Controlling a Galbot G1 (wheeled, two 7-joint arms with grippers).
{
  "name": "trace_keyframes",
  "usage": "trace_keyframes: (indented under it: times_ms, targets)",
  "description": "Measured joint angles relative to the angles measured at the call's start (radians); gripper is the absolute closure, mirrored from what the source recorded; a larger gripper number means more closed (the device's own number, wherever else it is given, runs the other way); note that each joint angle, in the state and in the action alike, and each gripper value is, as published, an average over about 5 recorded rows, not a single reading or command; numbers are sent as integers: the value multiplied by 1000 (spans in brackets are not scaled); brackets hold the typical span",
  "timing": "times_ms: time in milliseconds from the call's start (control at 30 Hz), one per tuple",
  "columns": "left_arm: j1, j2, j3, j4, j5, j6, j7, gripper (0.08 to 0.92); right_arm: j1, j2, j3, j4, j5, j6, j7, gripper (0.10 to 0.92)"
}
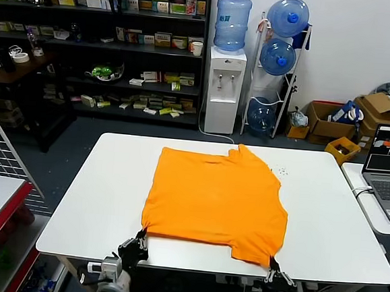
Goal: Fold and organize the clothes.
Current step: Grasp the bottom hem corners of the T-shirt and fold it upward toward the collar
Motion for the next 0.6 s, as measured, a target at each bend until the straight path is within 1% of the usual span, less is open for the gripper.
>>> trace_keyframes:
  times_ms: [167,333,467,600]
  targets:
    - [86,34,5,-90,-14,1,-22,903,-86,-11,0,60,5,20,14,901]
    - [157,51,3,-166,-23,0,-34,903,-117,-18,11,95,10,40,29,901]
    - [177,62,-4,-199,-35,-5,-33,903,-86,-33,22,102,20,38,38,901]
    - [156,74,-10,-206,-56,-7,-32,903,-11,-50,23,87,33,23,47,901]
